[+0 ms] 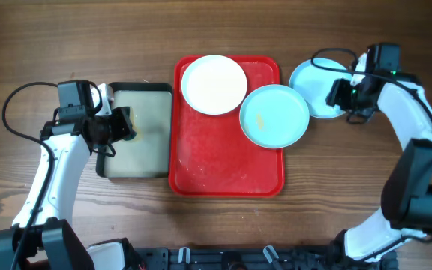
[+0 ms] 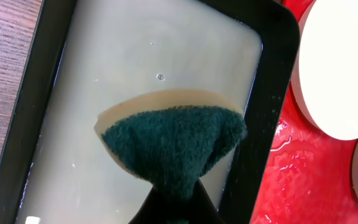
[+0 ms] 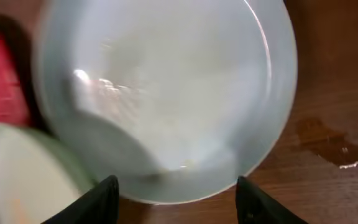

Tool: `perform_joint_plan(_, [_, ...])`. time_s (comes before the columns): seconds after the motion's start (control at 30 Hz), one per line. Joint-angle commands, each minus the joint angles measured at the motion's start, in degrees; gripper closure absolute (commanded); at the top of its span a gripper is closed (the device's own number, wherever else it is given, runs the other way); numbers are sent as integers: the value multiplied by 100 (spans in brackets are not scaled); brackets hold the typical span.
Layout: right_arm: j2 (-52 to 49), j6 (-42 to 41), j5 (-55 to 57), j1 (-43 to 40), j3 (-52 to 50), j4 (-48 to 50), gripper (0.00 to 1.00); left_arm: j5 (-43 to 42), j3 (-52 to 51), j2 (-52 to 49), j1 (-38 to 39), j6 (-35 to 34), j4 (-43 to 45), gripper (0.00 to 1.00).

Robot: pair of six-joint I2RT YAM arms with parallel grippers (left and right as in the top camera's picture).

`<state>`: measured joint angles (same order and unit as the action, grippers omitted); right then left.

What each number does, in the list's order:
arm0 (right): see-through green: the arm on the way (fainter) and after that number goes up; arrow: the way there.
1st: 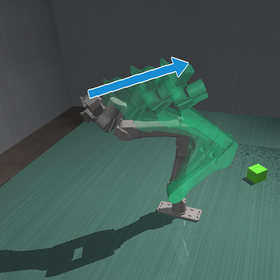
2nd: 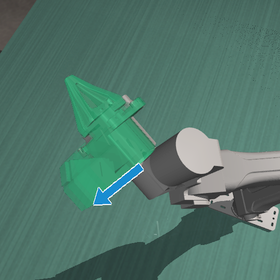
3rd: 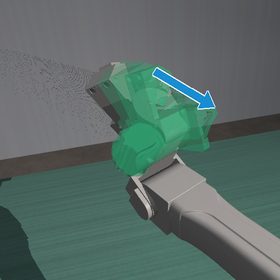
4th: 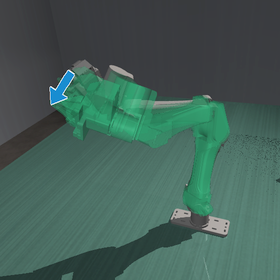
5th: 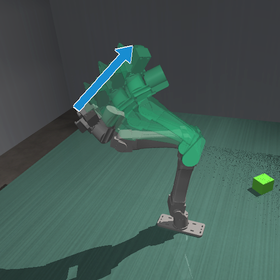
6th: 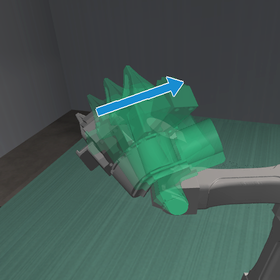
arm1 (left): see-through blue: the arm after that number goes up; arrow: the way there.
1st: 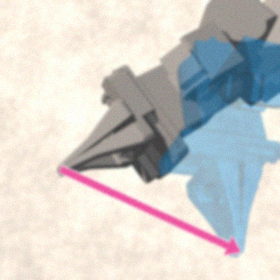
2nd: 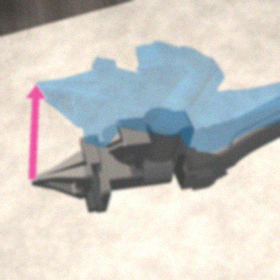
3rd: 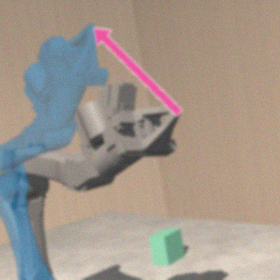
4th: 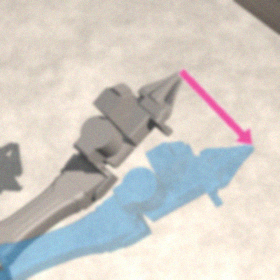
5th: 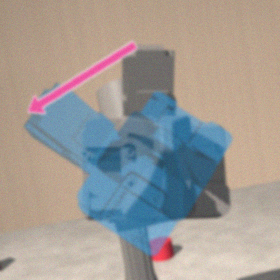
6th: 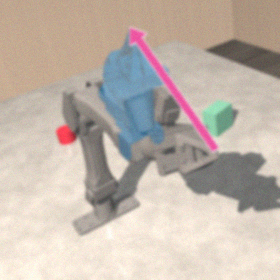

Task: Clean dirty plates on tray and stack at the side
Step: 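Carry the light-blue plate with the right gripper to the table right of the tray, then release the plate and move the right gripper back toward the tray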

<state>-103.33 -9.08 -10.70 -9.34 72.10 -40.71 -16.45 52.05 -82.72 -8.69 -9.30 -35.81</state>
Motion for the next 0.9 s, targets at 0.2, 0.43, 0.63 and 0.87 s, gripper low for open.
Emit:
perform_joint_plan(0.2, [341,474,-411,621,-481,-396,57,-114,-11,-35,-4,-37,42,96])
perform_joint_plan(0.43, [341,424,-387,992,-1266,730,86,-114,-11,-35,-4,-37,42,96])
perform_joint_plan(0.63, [348,98,-1410,992,-1263,46,96,-116,-11,-35,-4,-37,42,96])
perform_joint_plan(0.87, [348,-739,-1818,1797,-1292,-866,96,-114,-11,-35,-4,-37,42,96])
